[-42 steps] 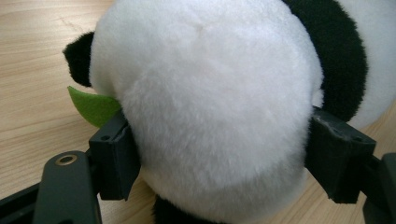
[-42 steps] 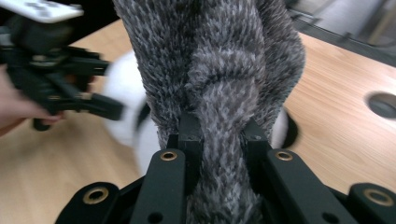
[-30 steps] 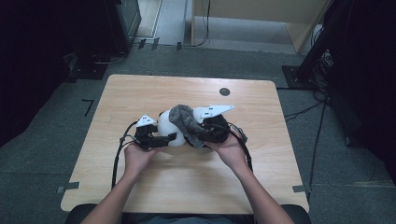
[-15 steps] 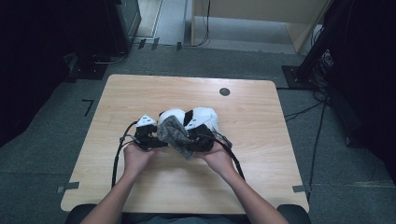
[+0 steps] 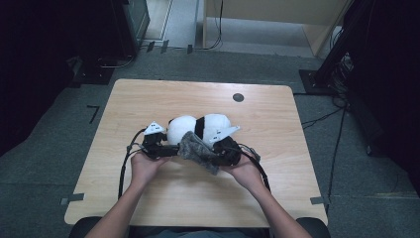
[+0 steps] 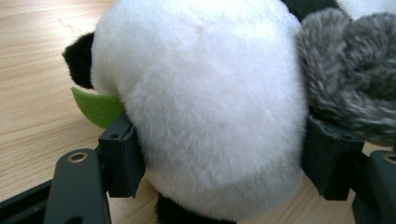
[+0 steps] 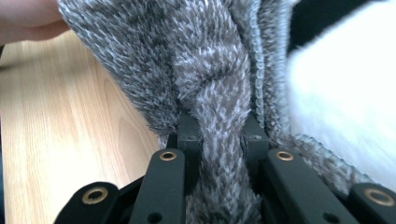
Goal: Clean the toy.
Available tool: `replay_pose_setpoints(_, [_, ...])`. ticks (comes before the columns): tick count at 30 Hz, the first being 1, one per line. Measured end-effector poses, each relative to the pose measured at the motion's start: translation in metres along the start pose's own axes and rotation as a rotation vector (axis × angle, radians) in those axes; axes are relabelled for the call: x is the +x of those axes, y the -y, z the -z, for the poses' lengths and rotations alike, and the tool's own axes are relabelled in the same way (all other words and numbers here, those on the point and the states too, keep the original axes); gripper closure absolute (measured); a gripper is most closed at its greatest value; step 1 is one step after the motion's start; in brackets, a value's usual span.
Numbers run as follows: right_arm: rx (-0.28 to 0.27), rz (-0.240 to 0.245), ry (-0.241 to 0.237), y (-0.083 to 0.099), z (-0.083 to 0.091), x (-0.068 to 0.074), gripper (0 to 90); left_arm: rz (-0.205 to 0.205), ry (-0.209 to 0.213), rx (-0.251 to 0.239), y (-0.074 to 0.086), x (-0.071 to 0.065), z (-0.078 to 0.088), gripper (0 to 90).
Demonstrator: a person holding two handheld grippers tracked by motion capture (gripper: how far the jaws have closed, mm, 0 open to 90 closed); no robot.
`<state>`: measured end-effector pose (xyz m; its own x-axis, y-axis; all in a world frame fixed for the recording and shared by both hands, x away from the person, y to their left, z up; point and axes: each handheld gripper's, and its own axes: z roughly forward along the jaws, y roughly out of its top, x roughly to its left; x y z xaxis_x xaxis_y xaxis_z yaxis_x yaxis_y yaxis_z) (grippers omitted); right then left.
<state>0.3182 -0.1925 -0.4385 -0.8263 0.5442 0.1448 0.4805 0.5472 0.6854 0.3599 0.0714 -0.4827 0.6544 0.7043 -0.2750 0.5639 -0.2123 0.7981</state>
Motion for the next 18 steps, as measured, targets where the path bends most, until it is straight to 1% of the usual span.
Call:
replay_pose_setpoints(5, [-0.003,0.000,0.040,0.007,0.018,-0.004,76.4,-0.008,-0.001,0.003,0.000,0.000,0.000,27.9])
replay_pose_setpoints(13, [-0.006,-0.029,0.093,0.022,0.043,-0.015,76.2,-0.011,0.000,0.008,-0.001,0.000,0.000,28.2])
replay_pose_setpoints(18, [-0.014,-0.051,0.108,0.028,0.054,-0.021,76.1,-0.010,0.000,0.011,-0.002,0.000,0.000,27.8])
